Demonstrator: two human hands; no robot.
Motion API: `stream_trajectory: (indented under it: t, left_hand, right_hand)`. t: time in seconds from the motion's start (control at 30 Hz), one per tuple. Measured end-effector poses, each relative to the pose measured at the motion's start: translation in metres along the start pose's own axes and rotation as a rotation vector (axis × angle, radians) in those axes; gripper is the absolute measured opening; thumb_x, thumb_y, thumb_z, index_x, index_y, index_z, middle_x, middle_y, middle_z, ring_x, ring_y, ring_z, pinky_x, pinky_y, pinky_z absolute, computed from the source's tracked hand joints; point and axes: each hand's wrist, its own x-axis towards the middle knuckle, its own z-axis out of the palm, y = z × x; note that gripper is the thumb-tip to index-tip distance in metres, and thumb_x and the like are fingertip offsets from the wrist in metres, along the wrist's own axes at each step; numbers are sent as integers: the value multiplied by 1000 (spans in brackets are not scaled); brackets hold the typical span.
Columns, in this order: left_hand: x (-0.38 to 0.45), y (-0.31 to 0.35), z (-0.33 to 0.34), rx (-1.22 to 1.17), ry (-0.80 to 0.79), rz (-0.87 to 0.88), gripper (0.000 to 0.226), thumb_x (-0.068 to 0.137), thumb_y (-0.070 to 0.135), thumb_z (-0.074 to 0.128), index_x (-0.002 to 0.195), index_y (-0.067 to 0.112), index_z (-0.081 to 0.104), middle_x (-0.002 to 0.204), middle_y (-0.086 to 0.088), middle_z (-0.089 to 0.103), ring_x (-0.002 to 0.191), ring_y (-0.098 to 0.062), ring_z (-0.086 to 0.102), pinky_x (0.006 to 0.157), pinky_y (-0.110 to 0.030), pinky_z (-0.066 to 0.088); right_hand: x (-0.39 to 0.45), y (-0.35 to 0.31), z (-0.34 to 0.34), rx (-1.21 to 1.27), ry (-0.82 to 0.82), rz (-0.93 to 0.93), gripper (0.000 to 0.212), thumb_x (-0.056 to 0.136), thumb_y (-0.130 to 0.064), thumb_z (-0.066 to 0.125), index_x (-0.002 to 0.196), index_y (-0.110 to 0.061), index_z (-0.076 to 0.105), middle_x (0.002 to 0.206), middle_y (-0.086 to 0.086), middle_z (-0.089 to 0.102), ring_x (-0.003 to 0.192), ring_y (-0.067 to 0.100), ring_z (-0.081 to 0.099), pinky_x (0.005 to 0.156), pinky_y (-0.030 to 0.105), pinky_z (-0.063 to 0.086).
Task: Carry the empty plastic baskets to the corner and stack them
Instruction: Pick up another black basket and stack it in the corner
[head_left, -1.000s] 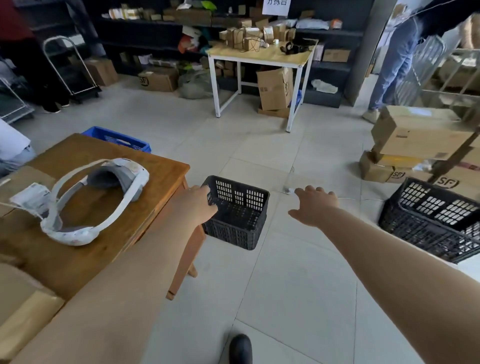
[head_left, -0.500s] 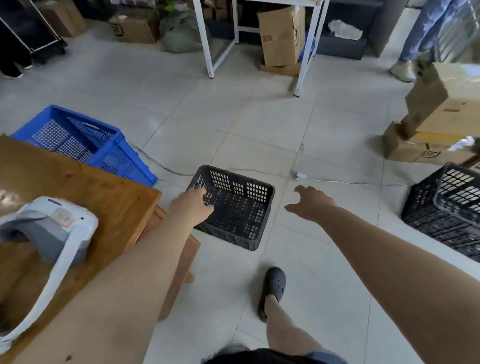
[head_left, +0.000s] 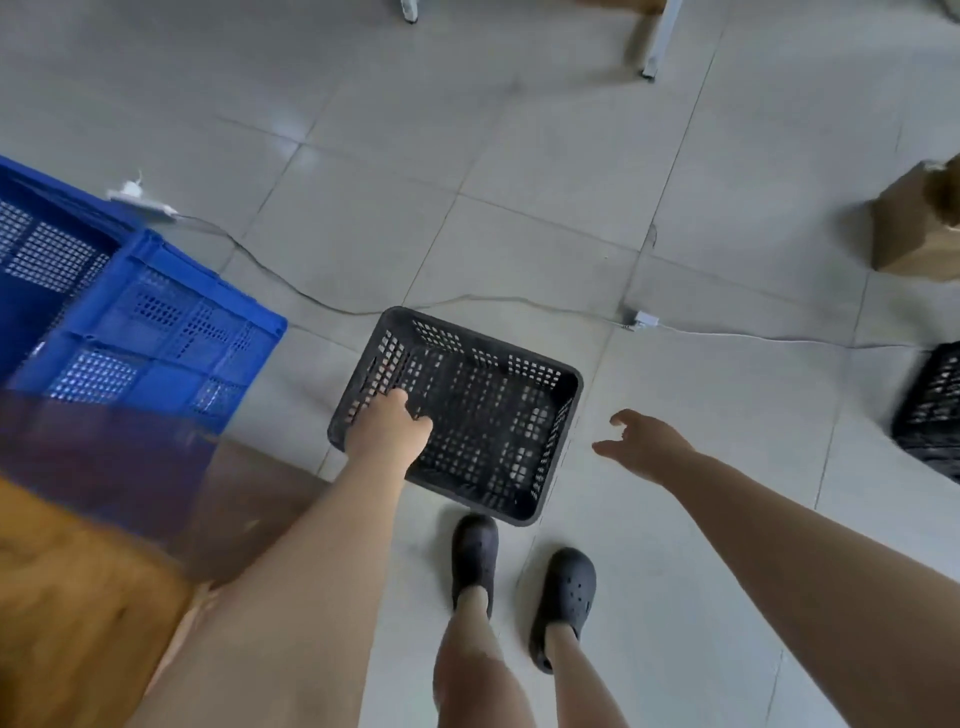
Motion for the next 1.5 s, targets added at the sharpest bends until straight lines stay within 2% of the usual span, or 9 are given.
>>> stream_trajectory:
  t: [0.2, 0.33, 0.5, 0.67, 0.8, 1.03, 1.23, 1.37, 1.5]
  left_hand:
    - [121, -14, 89, -38, -16, -83, 48, 92, 31, 53, 138, 17, 47, 129, -10, 56, 117, -32, 54, 89, -43, 47]
    - [190, -40, 148, -43, -43, -113, 40, 89, 31, 53, 126, 15, 54, 111, -9, 61, 101, -32, 59, 84, -46, 53]
    - [247, -68, 201, -38, -18, -119, 45, 91, 30, 54, 133, 15, 49, 128, -10, 57, 112, -32, 56, 87, -46, 50]
    - [286, -86, 215, -159, 58, -92, 47, 93, 26, 54, 139, 21, 46, 135, -3, 53, 115, -24, 54, 81, -35, 43]
    - [307, -93, 207, -208, 74, -92, 52, 96, 37, 49, 145, 24, 38, 148, -4, 43, 134, -28, 40, 107, -47, 37]
    - [326, -108, 199, -291, 168, -156, 65, 96, 35, 52, 151, 20, 23, 156, -5, 27, 141, -29, 29, 111, -48, 31]
    - [347, -119, 205, -602, -17, -272, 44, 99, 41, 42, 133, 15, 50, 111, -6, 62, 99, -25, 59, 89, -36, 44]
    - [363, -128, 205, -816, -132, -424, 63, 87, 68, 41, 130, 24, 55, 99, -4, 71, 92, -27, 69, 104, -47, 43]
    - [363, -132, 210, -883, -145, -435, 59, 87, 72, 36, 92, 21, 66, 94, -7, 68, 92, -30, 66, 98, -43, 48]
  right_hand:
    - [140, 3, 60, 193, -31, 140, 61, 92, -33, 59, 145, -11, 37, 140, 10, 50, 125, 28, 48, 94, 30, 39]
    - [215, 17, 116, 354, -27, 266, 55, 95, -29, 54, 144, -10, 38, 132, 12, 54, 105, 26, 52, 84, 28, 38]
    - [278, 34, 184, 662, 49, 456, 64, 94, -44, 51, 145, -9, 33, 134, 12, 51, 119, 32, 51, 98, 44, 44]
    - [319, 43, 228, 844, 181, 497, 47, 100, -47, 32, 121, -11, 53, 109, 14, 61, 101, 34, 60, 93, 47, 48]
    - [325, 49, 231, 1023, 285, 509, 40, 98, -52, 36, 87, -18, 54, 76, 2, 54, 64, 22, 53, 77, 41, 48]
    - [334, 69, 205, 972, 430, 564, 45, 95, -57, 38, 76, -20, 53, 70, 1, 52, 58, 19, 50, 70, 39, 47]
    - [343, 85, 196, 913, 556, 475, 45, 95, -55, 36, 75, -18, 55, 63, 2, 58, 39, 11, 56, 59, 30, 44]
    - [342, 98, 192, 1014, 399, 405, 55, 93, -61, 36, 79, -13, 59, 39, 0, 55, 41, 13, 61, 72, 35, 50]
    - [341, 106, 183, 1234, 239, 399, 62, 88, -68, 41, 80, -9, 58, 46, 2, 53, 43, 17, 56, 61, 30, 49]
